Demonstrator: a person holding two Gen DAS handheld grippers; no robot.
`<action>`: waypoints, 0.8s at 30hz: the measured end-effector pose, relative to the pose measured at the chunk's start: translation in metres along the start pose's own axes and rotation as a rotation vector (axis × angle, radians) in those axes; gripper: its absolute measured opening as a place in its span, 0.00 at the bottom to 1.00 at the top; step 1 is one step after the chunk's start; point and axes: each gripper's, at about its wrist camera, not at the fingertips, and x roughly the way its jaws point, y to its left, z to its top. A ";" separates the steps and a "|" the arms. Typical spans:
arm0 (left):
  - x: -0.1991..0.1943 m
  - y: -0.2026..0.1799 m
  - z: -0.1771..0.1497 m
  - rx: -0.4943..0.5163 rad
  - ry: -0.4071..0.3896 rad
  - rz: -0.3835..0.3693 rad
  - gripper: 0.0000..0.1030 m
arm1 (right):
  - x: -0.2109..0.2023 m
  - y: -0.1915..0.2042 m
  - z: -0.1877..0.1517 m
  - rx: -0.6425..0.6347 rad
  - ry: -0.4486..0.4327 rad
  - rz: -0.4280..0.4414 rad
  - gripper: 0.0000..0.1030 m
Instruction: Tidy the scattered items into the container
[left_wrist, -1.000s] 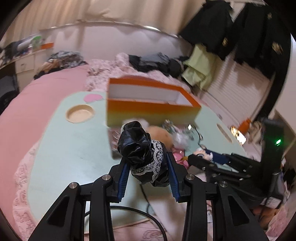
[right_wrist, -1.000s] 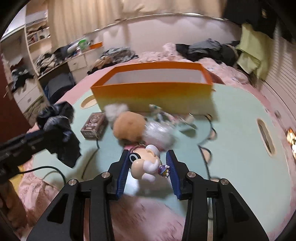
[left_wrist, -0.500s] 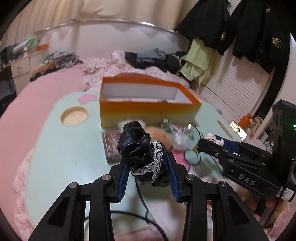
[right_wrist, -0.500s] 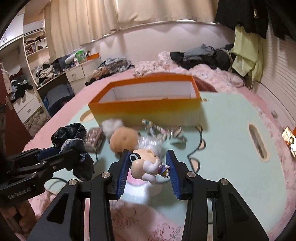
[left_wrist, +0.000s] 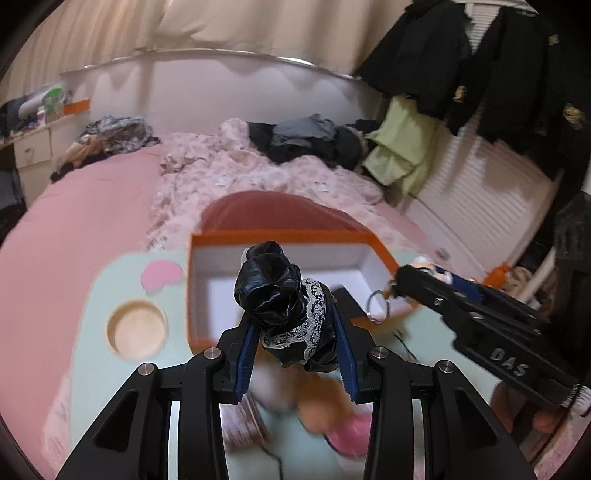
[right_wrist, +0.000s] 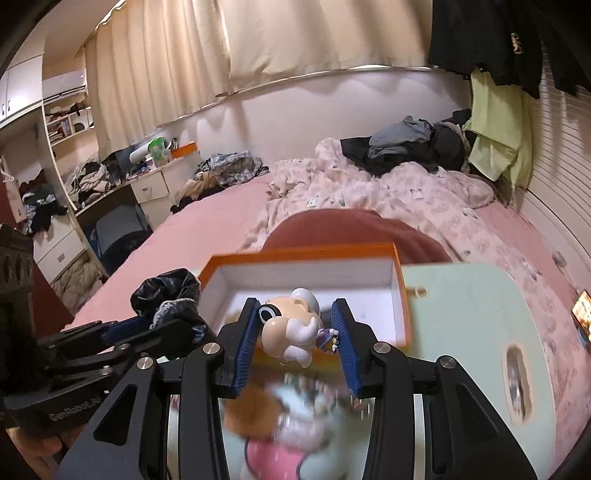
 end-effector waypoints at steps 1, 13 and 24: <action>0.005 0.001 0.004 -0.003 0.004 0.006 0.36 | 0.008 -0.004 0.005 0.016 0.013 0.005 0.40; 0.053 0.008 0.006 -0.020 0.076 0.047 0.37 | 0.053 -0.035 -0.005 0.102 0.108 -0.074 0.40; 0.030 -0.001 0.006 0.020 0.032 0.059 0.75 | 0.034 -0.033 -0.003 0.100 0.054 -0.138 0.65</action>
